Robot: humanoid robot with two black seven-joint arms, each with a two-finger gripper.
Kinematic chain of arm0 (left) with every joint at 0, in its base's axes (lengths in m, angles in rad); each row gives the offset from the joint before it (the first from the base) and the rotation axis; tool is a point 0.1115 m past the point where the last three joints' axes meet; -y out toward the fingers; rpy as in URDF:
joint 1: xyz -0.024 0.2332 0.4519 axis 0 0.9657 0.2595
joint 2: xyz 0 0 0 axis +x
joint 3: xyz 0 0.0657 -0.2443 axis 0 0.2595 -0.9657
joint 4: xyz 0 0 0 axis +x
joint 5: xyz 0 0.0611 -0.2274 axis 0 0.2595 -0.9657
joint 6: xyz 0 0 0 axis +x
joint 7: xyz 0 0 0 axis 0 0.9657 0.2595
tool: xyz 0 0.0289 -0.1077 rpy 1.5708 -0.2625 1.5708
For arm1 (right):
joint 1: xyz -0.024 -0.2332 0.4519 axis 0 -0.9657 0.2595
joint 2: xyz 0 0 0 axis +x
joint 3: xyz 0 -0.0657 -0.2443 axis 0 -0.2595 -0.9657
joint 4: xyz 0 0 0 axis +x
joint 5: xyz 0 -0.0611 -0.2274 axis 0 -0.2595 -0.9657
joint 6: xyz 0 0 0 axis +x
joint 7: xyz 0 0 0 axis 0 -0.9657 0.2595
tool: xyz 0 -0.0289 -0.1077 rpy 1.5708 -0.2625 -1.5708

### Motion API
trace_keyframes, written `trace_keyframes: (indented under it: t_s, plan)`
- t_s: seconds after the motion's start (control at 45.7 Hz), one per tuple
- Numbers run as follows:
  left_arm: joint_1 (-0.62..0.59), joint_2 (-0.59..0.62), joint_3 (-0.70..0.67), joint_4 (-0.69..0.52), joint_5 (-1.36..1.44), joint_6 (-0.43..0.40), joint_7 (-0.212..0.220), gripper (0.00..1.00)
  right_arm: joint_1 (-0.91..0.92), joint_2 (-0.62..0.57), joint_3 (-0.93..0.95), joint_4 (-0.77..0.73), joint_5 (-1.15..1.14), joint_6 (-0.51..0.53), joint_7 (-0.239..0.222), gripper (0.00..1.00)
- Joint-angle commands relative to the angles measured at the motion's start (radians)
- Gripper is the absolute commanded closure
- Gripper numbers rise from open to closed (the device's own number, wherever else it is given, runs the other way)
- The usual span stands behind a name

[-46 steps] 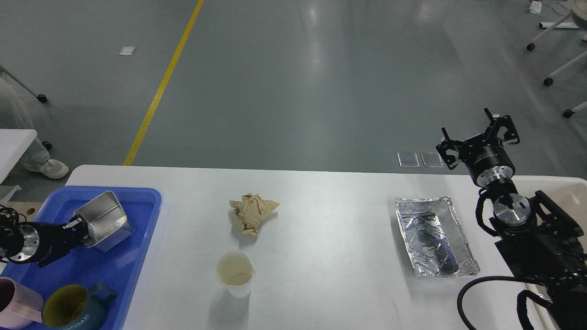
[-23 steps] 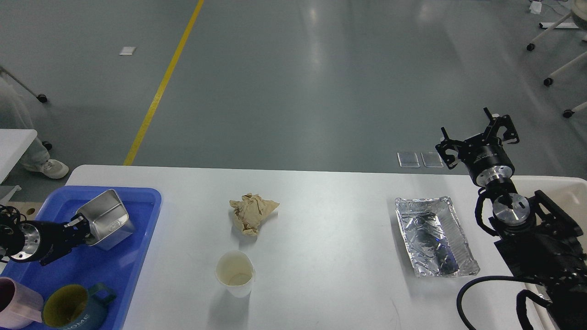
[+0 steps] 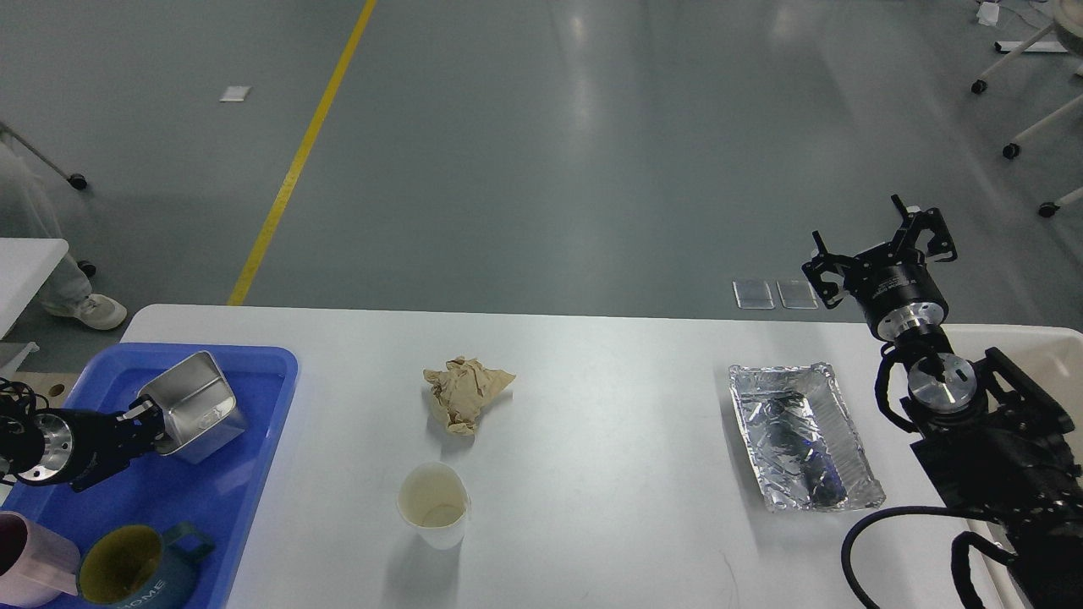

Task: Tidy desktop
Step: 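Lower the steel tray into the blue bin and release it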

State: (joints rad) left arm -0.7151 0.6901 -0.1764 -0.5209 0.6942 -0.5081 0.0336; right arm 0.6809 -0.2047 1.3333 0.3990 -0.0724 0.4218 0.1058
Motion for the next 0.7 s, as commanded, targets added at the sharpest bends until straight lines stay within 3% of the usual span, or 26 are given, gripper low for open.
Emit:
trace_keyframes:
  t_s: [0.0, 0.044, 0.35, 0.394, 0.459, 0.591, 0.678]
  plan:
    - [0.003, 0.009, 0.006, -0.007, 0.007, -0.030, 0.002, 0.86, 0.000, 0.002, 0.000, 0.000, 0.000, 0.000, 0.000, 0.00]
    - [0.002, 0.011, 0.006, -0.008, 0.007, -0.053, 0.002, 0.99, 0.000, 0.002, 0.000, 0.000, 0.000, 0.000, 0.000, 0.00]
    - [-0.004, 0.011, 0.008, -0.007, 0.014, -0.075, 0.006, 1.00, 0.002, 0.001, 0.001, 0.001, 0.000, 0.000, 0.000, 0.00]
    - [-0.006, 0.012, 0.006, -0.005, 0.016, -0.070, 0.011, 0.93, 0.002, -0.001, 0.001, 0.001, 0.000, -0.002, 0.000, 0.00]
    - [-0.012, 0.012, 0.006, 0.002, 0.014, -0.063, 0.022, 0.70, 0.002, -0.001, 0.001, 0.001, 0.000, -0.002, 0.000, 0.00]
    - [-0.017, 0.014, 0.006, 0.002, 0.014, 0.009, 0.022, 0.39, 0.002, -0.001, 0.001, 0.001, 0.000, -0.003, 0.000, 0.00]
    - [-0.017, 0.016, 0.008, 0.002, 0.013, 0.045, 0.019, 0.27, 0.002, 0.001, 0.000, 0.001, 0.000, -0.006, 0.000, 0.00]
